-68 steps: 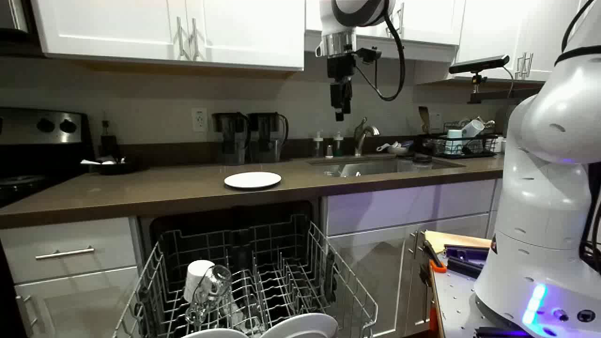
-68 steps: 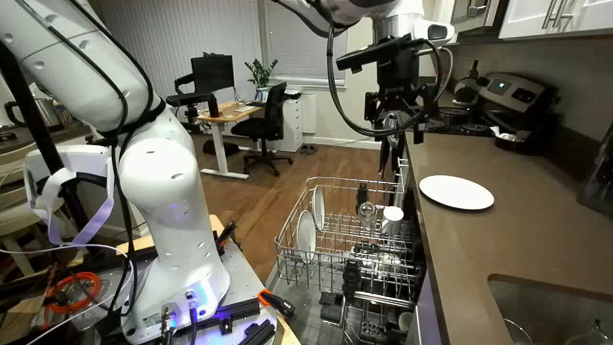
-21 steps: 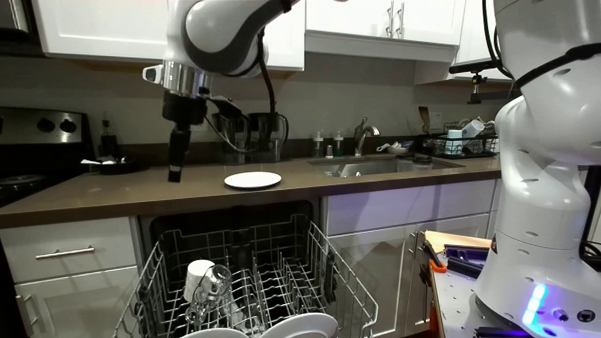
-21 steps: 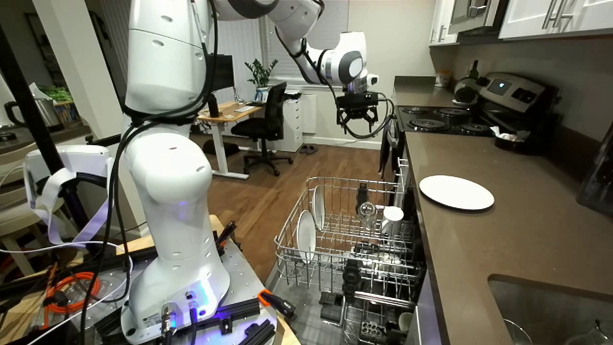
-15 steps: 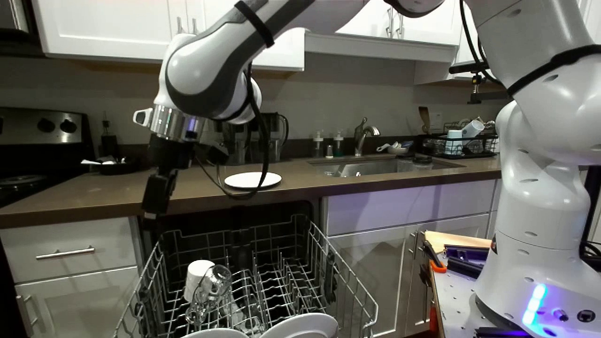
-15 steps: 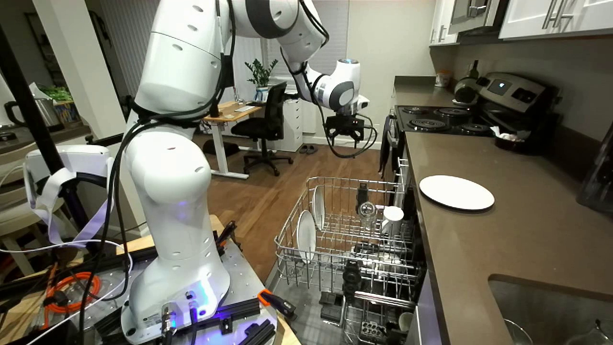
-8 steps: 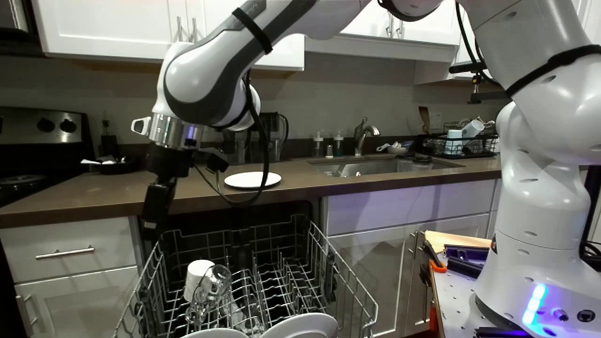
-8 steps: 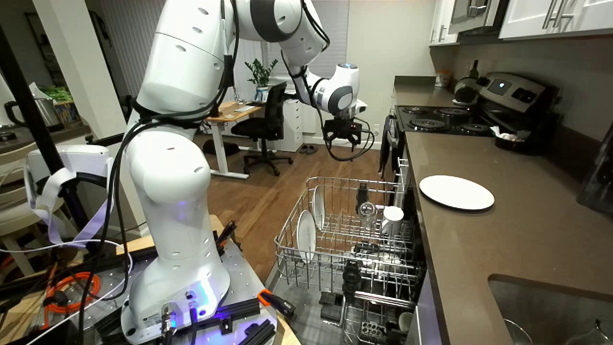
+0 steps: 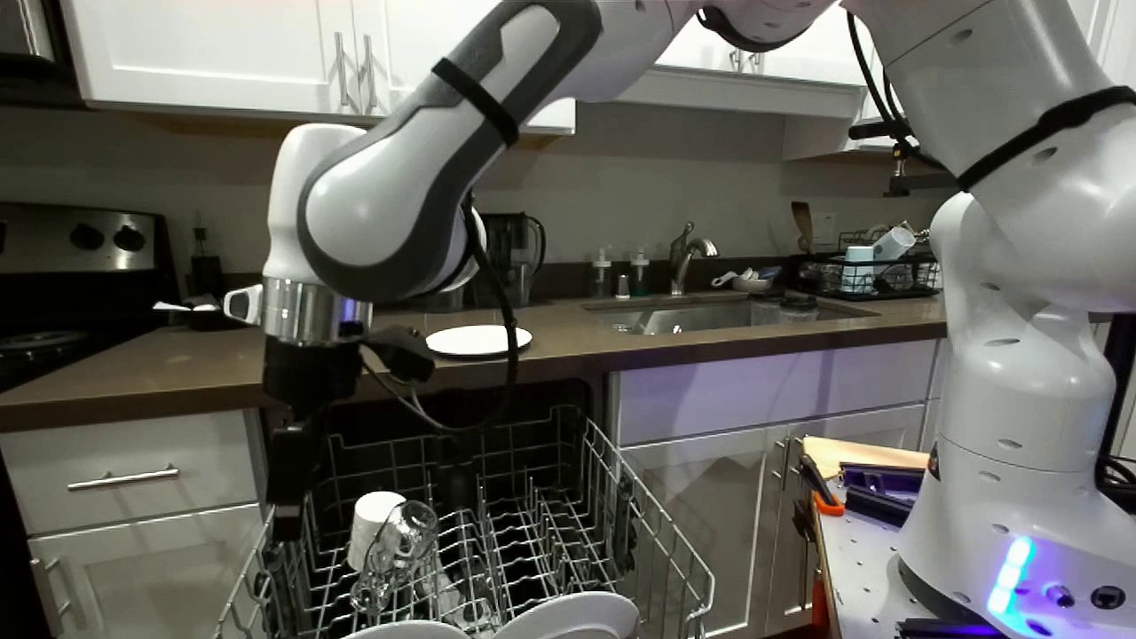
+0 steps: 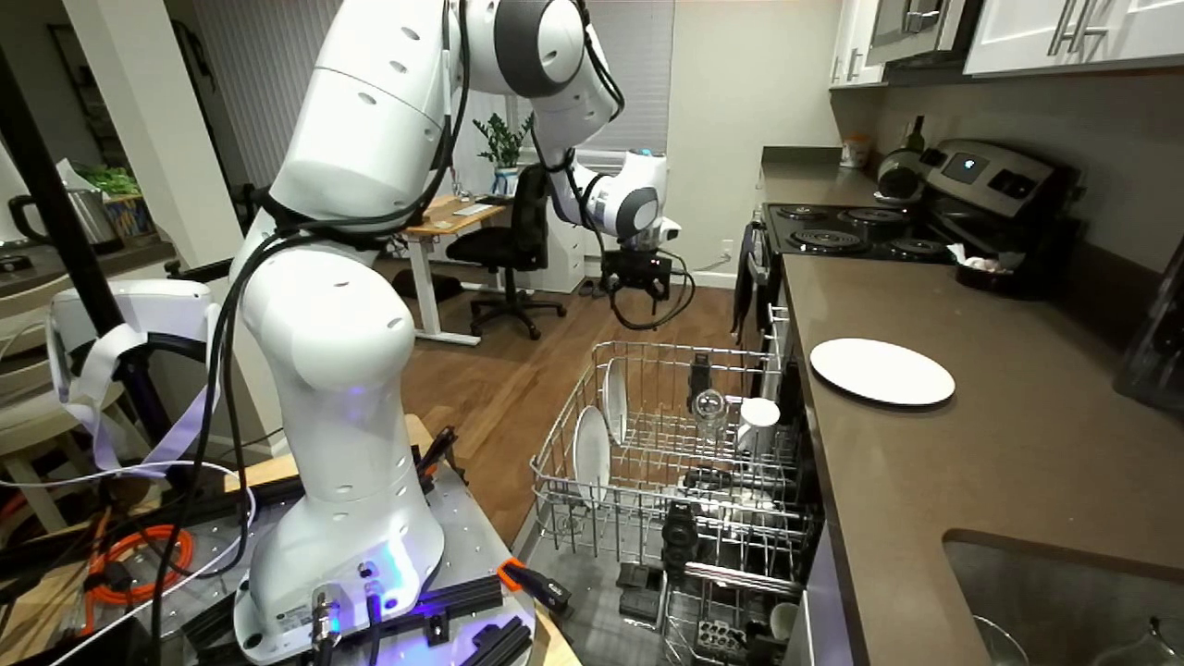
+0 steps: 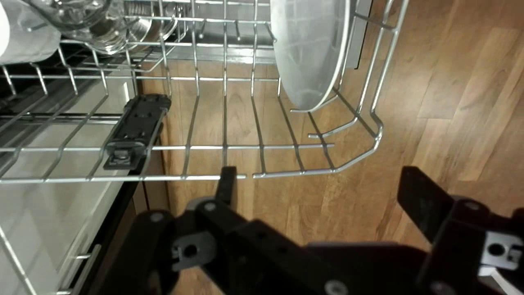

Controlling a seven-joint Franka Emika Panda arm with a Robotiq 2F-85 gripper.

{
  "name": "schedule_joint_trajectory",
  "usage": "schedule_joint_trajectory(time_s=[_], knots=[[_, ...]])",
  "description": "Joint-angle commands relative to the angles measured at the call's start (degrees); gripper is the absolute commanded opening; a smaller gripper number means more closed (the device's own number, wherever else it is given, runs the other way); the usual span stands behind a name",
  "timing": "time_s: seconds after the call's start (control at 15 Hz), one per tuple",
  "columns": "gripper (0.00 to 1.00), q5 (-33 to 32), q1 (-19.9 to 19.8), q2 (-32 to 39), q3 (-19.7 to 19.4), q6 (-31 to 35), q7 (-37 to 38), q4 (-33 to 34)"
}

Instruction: Put the plate on the left side of the dishwasher in line with the plate on the right

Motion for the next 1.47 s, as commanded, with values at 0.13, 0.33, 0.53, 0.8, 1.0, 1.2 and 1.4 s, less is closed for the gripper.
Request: schedule_joint_trajectory(time_s=[0.13, 0.33, 0.53, 0.8, 1.0, 1.2, 1.4], knots=[[1.0, -3.94, 5.0, 3.67, -1.4, -3.03, 8.3, 0.19], [1.0, -8.57, 7.75, 5.94, -4.24, -4.81, 11.19, 1.05], [1.0, -7.45, 5.32, 8.03, -2.79, -2.44, 8.06, 1.17], [0.76, -7.08, 3.06, 10.91, -2.2, -0.74, 5.67, 2.19], [0.49, -6.5, 0.79, 13.43, -1.07, 1.53, 2.91, 3.53], [0.29, -6.14, -1.12, 15.57, 0.4, 2.53, 0.75, 4.98], [0.1, -3.75, -4.69, 16.43, 4.68, 3.35, -2.7, 5.37]])
